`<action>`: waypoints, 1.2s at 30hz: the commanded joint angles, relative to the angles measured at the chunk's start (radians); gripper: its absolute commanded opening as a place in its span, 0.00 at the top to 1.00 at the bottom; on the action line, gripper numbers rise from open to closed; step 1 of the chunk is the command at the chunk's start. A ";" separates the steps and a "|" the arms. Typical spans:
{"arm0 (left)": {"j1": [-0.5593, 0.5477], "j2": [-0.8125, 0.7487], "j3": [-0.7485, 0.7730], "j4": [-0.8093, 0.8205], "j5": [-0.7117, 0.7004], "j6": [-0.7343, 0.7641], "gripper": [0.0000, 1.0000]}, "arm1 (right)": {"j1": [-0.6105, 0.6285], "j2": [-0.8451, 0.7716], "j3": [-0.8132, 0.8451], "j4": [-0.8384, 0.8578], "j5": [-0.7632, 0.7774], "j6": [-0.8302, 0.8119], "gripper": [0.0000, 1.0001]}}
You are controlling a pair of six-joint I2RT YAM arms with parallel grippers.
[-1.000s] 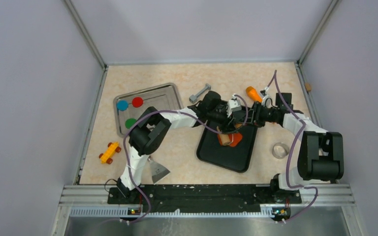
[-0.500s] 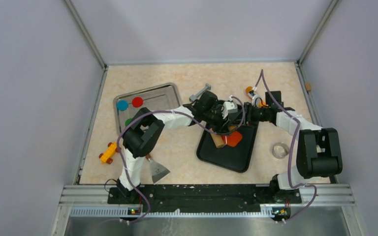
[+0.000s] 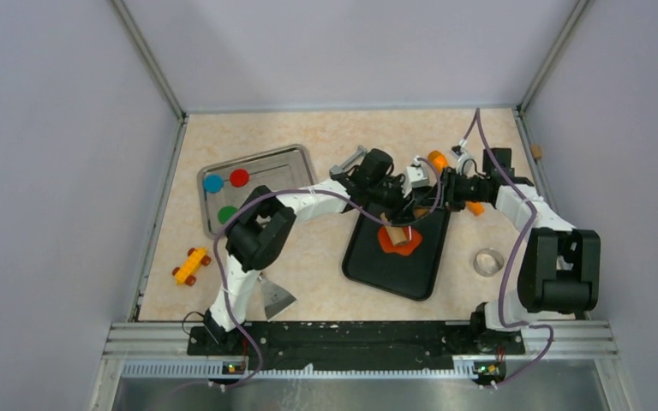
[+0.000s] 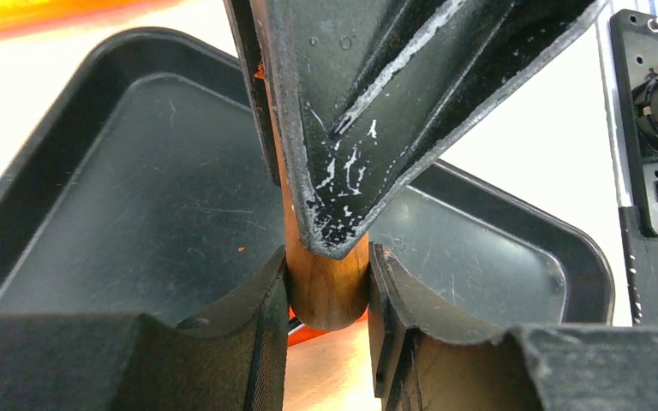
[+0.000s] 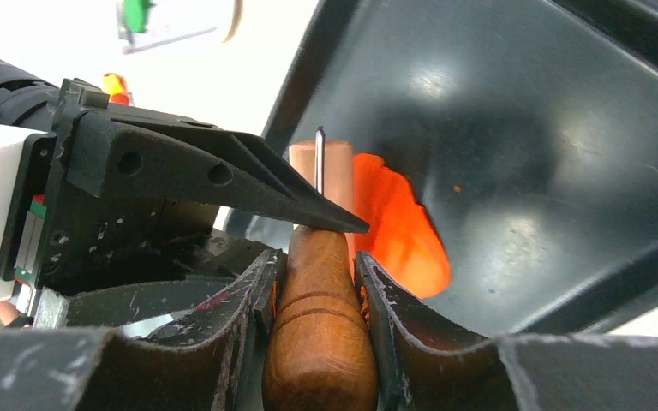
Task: Roll out the dumpling wrappers from the dough
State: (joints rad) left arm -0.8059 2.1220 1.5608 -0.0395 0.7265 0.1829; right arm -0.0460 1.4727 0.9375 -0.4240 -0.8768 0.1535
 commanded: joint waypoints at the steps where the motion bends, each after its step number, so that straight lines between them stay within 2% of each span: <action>1: -0.010 0.073 0.052 0.121 0.016 -0.077 1.00 | -0.018 0.041 0.031 -0.069 0.019 -0.105 1.00; 6: -0.040 0.157 0.079 0.181 0.016 -0.119 1.00 | -0.053 0.073 0.036 -0.168 0.071 -0.245 1.00; 17: -0.099 0.343 0.270 0.268 -0.004 -0.215 1.00 | -0.170 0.079 0.056 -0.330 0.111 -0.401 1.00; 24: -0.093 0.306 0.376 0.249 -0.035 -0.250 1.00 | -0.189 -0.018 0.168 -0.432 0.052 -0.422 1.00; 29: -0.080 0.173 0.299 0.244 -0.025 -0.264 1.00 | -0.176 -0.103 0.213 -0.498 -0.031 -0.395 1.00; 36: -0.066 0.047 0.072 0.243 -0.029 -0.228 1.00 | -0.106 -0.150 0.111 -0.445 -0.057 -0.380 1.00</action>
State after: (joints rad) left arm -0.9001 2.2601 1.7302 0.1734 0.7616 -0.0399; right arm -0.2031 1.3663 1.0901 -0.8276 -0.8036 -0.2390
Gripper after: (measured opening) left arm 0.373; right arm 0.344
